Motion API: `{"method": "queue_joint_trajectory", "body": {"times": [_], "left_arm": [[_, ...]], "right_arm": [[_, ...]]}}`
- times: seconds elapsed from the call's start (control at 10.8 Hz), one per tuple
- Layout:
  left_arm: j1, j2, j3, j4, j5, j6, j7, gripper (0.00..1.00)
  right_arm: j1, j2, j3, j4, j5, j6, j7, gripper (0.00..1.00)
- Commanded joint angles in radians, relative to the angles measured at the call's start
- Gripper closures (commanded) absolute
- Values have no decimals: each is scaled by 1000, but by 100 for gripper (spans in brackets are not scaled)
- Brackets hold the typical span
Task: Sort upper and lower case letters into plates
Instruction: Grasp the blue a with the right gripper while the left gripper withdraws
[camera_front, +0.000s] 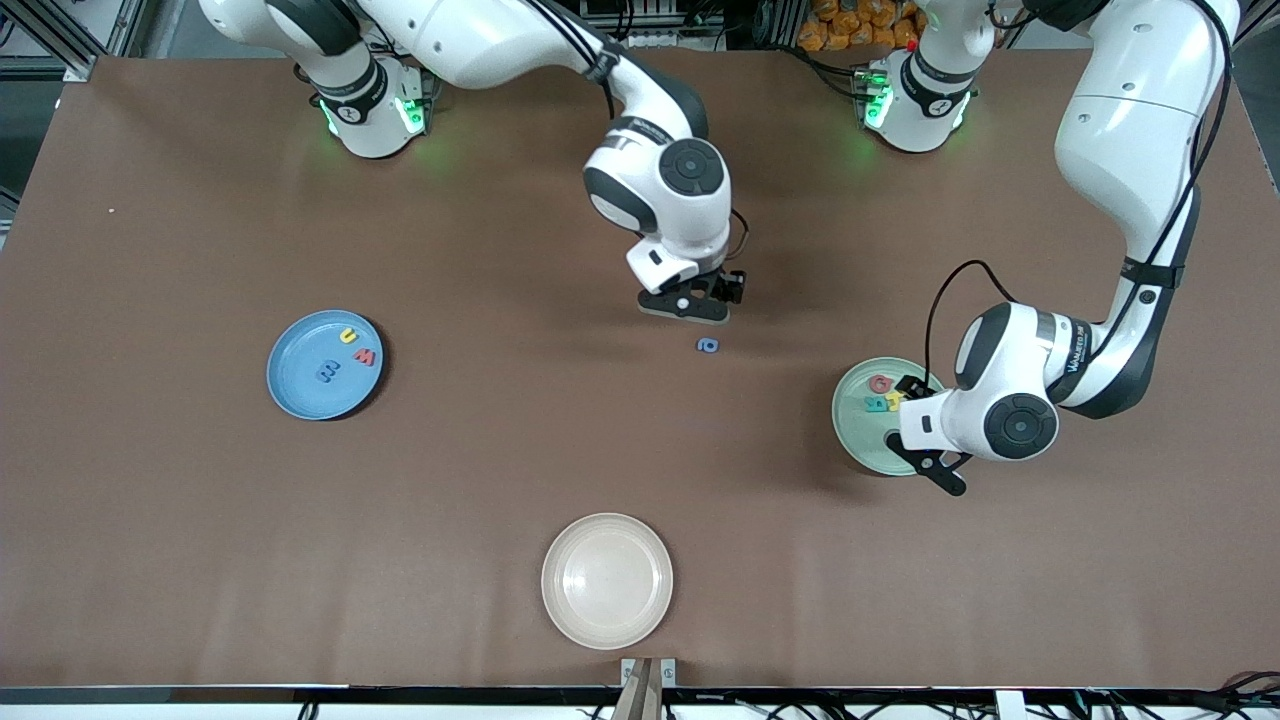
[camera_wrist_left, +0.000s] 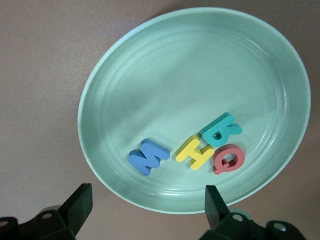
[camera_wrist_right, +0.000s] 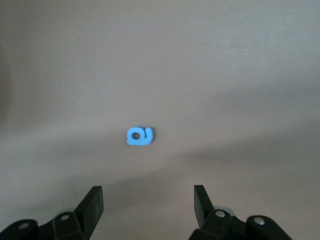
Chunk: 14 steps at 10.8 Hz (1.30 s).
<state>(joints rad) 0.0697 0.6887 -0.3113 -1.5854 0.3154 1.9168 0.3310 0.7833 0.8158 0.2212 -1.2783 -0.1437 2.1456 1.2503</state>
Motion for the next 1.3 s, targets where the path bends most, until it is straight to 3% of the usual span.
{"method": "queue_joint_trajectory", "body": {"times": [0.0, 0.28, 0.56, 0.83, 1.11, 1.2], "left_arm": [[-1, -11, -11, 4, 2, 5, -15, 0], [1, -15, -12, 45, 1, 10, -65, 0], [12, -43, -12, 84, -81, 10, -133, 0], [-7, -127, -32, 111, -82, 8, -366, 0], [7, -221, -42, 139, -99, -1, -424, 0], [9, -263, -40, 137, -160, -7, -446, 0]], "right_arm": [[34, 120, -26, 158, -25, -4, 32, 16], [37, 178, -48, 177, -27, 60, 24, 16], [51, 209, -63, 189, -43, 60, 24, 18], [57, 242, -77, 220, -56, 59, 24, 23], [66, 275, -83, 263, -54, 59, 29, 24], [68, 276, -85, 263, -54, 59, 31, 24]]}}
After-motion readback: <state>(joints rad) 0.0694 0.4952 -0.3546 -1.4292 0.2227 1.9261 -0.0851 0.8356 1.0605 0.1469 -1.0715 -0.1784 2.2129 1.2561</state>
